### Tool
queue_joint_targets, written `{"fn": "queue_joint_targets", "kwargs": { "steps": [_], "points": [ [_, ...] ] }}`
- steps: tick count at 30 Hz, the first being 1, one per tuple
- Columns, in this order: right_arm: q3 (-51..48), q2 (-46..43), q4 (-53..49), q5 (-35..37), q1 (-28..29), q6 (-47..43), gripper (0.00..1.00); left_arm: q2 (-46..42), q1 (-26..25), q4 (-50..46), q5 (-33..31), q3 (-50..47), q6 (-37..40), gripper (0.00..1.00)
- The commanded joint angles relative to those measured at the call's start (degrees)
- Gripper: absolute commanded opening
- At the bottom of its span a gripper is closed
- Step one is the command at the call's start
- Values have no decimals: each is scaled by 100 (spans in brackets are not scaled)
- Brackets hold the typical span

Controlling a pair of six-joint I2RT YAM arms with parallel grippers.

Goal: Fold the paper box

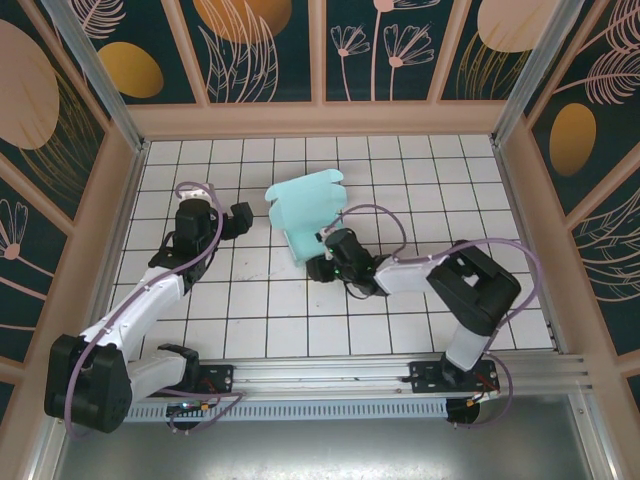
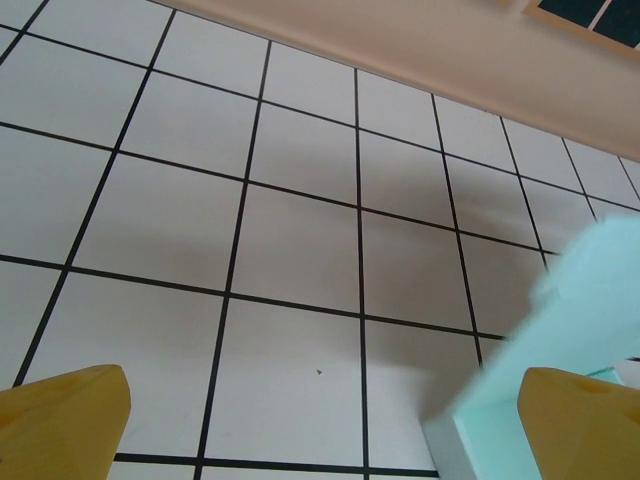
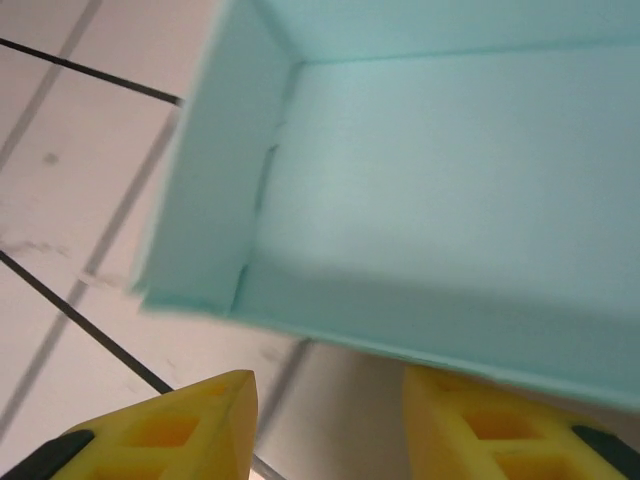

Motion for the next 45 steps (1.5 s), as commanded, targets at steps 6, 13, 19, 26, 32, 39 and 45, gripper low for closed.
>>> {"fn": "queue_joint_targets", "kwargs": {
  "steps": [6,13,19,26,32,39,45],
  "points": [
    [-141,-620,481,184,77,-394,53,-222,25,54,154,-97,182,99],
    [-686,-2003,255,-394,-962,-582,65,36,31,270,1046,75,778,99],
    [-289,-2233,-480,-1479,-2164,-1370,73,396,28,164,1342,583,1108,99],
    [667,-1773,-1518,-2197,-2809,-2149,74,921,31,105,2507,1114,2562,91],
    [1339,-1508,-2216,-2521,-2941,-2675,74,1836,28,-1247,2821,2472,3639,80],
    [2012,-1165,-2977,-2323,-3095,-3117,74,3133,28,-3411,3252,4319,5118,65],
    [2212,-933,-2980,-2278,-3145,-3117,74,4488,27,-4952,3095,5996,5652,59]
  ]
}}
